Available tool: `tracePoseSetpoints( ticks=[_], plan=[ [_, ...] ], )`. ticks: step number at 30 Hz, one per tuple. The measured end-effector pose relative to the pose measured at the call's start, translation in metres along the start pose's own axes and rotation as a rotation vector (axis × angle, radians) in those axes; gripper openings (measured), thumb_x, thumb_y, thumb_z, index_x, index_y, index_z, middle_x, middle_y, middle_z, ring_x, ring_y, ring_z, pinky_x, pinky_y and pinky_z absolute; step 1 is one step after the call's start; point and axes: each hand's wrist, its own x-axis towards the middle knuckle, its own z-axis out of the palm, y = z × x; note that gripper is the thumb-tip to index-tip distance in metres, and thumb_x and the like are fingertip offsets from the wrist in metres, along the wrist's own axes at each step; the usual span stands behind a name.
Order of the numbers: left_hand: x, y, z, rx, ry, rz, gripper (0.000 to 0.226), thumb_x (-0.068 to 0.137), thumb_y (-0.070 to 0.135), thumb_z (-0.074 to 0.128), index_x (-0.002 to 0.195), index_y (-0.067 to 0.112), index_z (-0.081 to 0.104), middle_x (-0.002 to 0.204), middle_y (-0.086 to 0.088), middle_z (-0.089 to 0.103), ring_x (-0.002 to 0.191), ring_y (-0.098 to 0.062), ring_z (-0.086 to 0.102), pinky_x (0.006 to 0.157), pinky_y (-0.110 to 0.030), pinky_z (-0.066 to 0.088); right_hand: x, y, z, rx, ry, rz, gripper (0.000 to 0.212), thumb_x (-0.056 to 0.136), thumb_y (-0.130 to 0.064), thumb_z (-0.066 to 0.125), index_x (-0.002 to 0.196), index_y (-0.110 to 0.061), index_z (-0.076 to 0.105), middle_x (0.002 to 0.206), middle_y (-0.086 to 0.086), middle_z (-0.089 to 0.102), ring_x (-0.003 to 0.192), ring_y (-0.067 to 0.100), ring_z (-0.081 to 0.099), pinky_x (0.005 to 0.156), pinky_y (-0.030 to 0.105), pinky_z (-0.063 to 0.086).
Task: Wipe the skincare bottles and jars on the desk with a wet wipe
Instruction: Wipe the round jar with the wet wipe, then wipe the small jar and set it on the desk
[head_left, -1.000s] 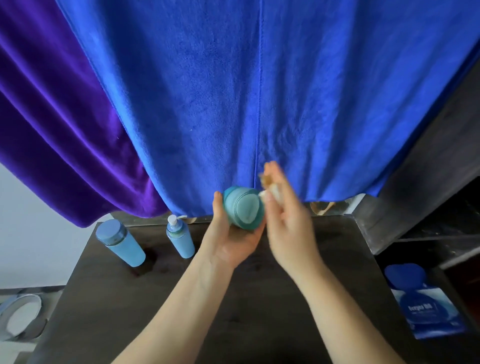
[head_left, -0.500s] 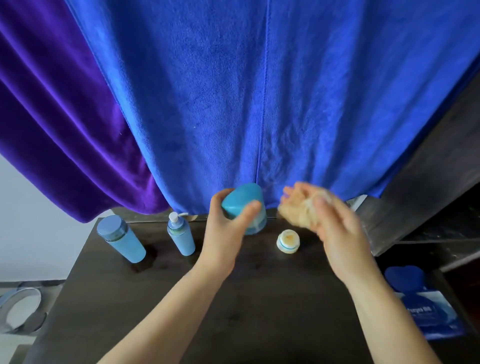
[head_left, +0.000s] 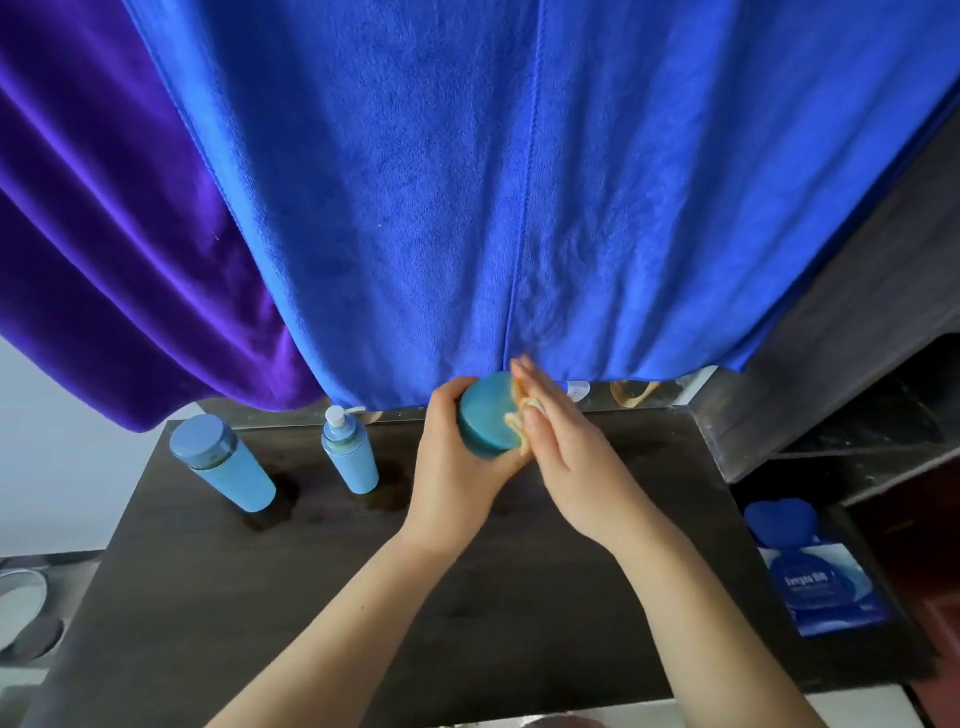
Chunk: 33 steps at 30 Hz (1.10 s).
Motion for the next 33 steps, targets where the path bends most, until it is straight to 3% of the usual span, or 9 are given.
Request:
tracePoseSetpoints(
  ticks=[3,8,12,19,21,24,26,28,33],
  plan=[
    [0.003,-0.026,-0.006,0.018,-0.059,-0.056,0.065,0.061,0.022,0.085,0.105,0.033,0.038,0.103,0.02,0.05,0.096,0.013,0.051,0.081,0.0,0.036,-0.015,0.026,-0.002,-0.024,-0.047,0.265,0.041,0.099,-0.022,0.033,0.139,-0.028,0.035,0.121,-0.011,0.057,0.095,-0.018,0.048,0.076,-0.007,0.031],
    [0.015,-0.085,0.0,0.102,-0.176,-0.221,0.064,0.063,0.02,0.085,0.112,0.022,0.043,0.108,0.004,0.055,0.101,-0.014,0.055,0.087,-0.017,0.042,-0.042,0.045,0.004,0.068,0.102,0.517,0.038,0.098,-0.033,0.034,0.134,-0.027,0.044,0.129,-0.002,0.056,0.116,0.012,0.051,0.099,0.026,0.037],
    [0.02,-0.129,0.007,0.211,-0.192,-0.335,0.07,0.063,0.023,0.084,0.12,0.013,0.044,0.116,-0.004,0.058,0.109,-0.023,0.056,0.096,-0.037,0.047,-0.076,0.049,0.017,0.061,0.121,0.634,0.039,0.097,-0.038,0.034,0.132,-0.028,0.044,0.114,-0.01,0.054,0.108,0.006,0.05,0.092,0.022,0.035],
    [0.019,-0.16,0.009,0.184,-0.213,-0.439,0.073,0.069,0.022,0.08,0.127,0.015,0.036,0.124,-0.005,0.051,0.115,-0.025,0.051,0.098,-0.037,0.045,-0.109,0.065,0.027,0.089,0.236,0.783,0.04,0.095,-0.04,0.035,0.131,-0.024,0.045,0.123,-0.005,0.053,0.108,0.011,0.05,0.082,0.019,0.04],
    [0.016,-0.156,0.008,0.272,-0.168,-0.364,0.077,0.067,0.021,0.081,0.13,0.012,0.037,0.131,-0.009,0.05,0.12,-0.028,0.048,0.102,-0.042,0.041,-0.11,0.071,0.024,0.197,0.304,0.792,0.038,0.093,-0.04,0.038,0.128,-0.028,0.047,0.125,-0.005,0.052,0.115,0.018,0.052,0.093,0.027,0.043],
    [0.005,-0.14,0.016,0.458,-0.083,0.053,0.067,0.07,0.014,0.078,0.127,0.004,0.044,0.134,-0.016,0.05,0.123,-0.029,0.046,0.106,-0.045,0.038,-0.103,0.08,0.014,0.567,0.413,0.748,0.027,0.09,-0.037,0.046,0.112,-0.025,0.054,0.119,0.003,0.057,0.108,0.02,0.059,0.09,0.034,0.052],
    [-0.01,-0.124,0.037,0.442,-0.242,0.167,0.053,0.077,0.014,0.071,0.124,0.007,0.048,0.127,-0.012,0.055,0.118,-0.022,0.049,0.101,-0.039,0.043,-0.096,0.089,0.003,0.895,0.478,0.708,0.014,0.092,-0.021,0.048,0.101,-0.014,0.057,0.108,0.01,0.061,0.1,0.022,0.063,0.083,0.033,0.055],
    [-0.021,-0.12,0.066,0.399,-0.397,0.051,0.049,0.081,0.018,0.067,0.125,0.01,0.047,0.125,-0.007,0.055,0.117,-0.021,0.052,0.099,-0.033,0.044,-0.091,0.102,-0.01,1.042,0.471,0.711,0.015,0.089,-0.015,0.051,0.097,-0.005,0.059,0.101,0.014,0.063,0.097,0.023,0.064,0.085,0.032,0.053],
    [-0.004,-0.137,0.143,0.496,-0.206,-0.356,0.086,0.074,0.039,0.073,0.141,0.009,0.029,0.146,-0.007,0.038,0.137,-0.023,0.032,0.115,-0.037,0.018,-0.085,0.138,-0.062,1.241,0.363,0.806,0.032,0.084,-0.023,0.055,0.107,-0.001,0.061,0.102,0.014,0.069,0.101,0.024,0.067,0.099,0.04,0.045]
  ],
)
